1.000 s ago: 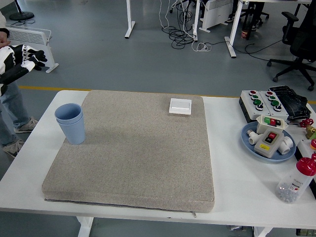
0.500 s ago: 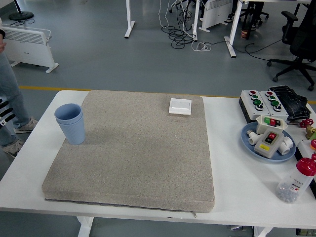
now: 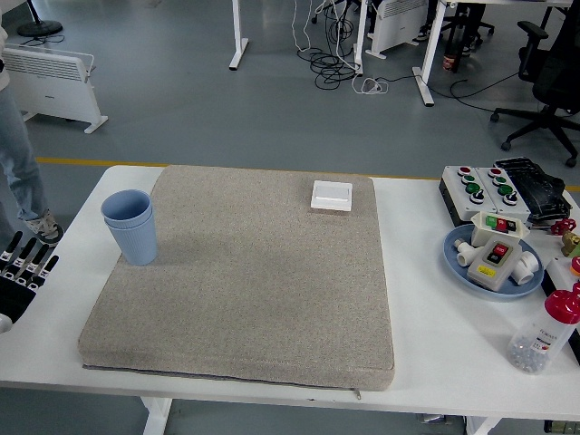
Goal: Push cup pick cup insert cup
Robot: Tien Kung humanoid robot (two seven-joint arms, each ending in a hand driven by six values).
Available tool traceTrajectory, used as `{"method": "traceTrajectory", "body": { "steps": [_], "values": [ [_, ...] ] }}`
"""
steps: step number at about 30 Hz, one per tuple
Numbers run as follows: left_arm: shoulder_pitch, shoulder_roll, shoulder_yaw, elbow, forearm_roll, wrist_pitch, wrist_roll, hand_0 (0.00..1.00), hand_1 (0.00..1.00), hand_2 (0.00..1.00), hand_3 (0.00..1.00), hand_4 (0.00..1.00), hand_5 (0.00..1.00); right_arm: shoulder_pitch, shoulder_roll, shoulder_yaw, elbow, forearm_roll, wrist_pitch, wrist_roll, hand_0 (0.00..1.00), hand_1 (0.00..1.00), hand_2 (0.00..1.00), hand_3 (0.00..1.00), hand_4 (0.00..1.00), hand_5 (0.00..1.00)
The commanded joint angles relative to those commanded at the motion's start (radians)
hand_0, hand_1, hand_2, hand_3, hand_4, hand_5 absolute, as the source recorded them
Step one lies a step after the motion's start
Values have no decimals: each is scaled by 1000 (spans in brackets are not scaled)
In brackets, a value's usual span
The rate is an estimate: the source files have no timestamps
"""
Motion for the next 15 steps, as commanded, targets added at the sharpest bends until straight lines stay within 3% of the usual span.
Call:
{"method": "traceTrajectory", "body": {
  "steps": [15],
  "values": [
    [1,-6,17,4,40,8,-6,851,846,899,792,482,998,0,-1,-2,0,2,0,-1,779,721,726,630,302,573]
  ]
}}
